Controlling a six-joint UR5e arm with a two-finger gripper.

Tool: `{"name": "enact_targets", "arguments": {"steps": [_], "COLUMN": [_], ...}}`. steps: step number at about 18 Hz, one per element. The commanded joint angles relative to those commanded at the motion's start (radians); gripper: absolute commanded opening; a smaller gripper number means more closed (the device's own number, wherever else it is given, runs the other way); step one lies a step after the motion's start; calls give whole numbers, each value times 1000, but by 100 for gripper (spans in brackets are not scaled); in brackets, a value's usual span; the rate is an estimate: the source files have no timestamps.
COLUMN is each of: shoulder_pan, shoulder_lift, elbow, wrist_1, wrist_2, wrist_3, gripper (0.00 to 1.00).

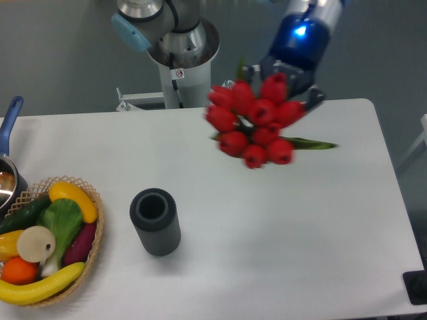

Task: Insert the flowers into the vase
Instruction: 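Carry the tulips over the black vase and lower stems toward its opening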

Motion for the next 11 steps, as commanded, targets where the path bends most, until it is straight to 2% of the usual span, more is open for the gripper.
{"name": "enact_targets", "arguments": {"steps": [3, 7, 11], "shoulder_pan": [-63, -80, -117], "shoulder_lift": [-17, -77, -150], "elbow": [-17, -22, 41], "wrist_1": [-2, 0, 17], "wrist_2": [-34, -77, -80], "wrist_3": [0, 5, 25], "gripper": [18, 18, 18]}}
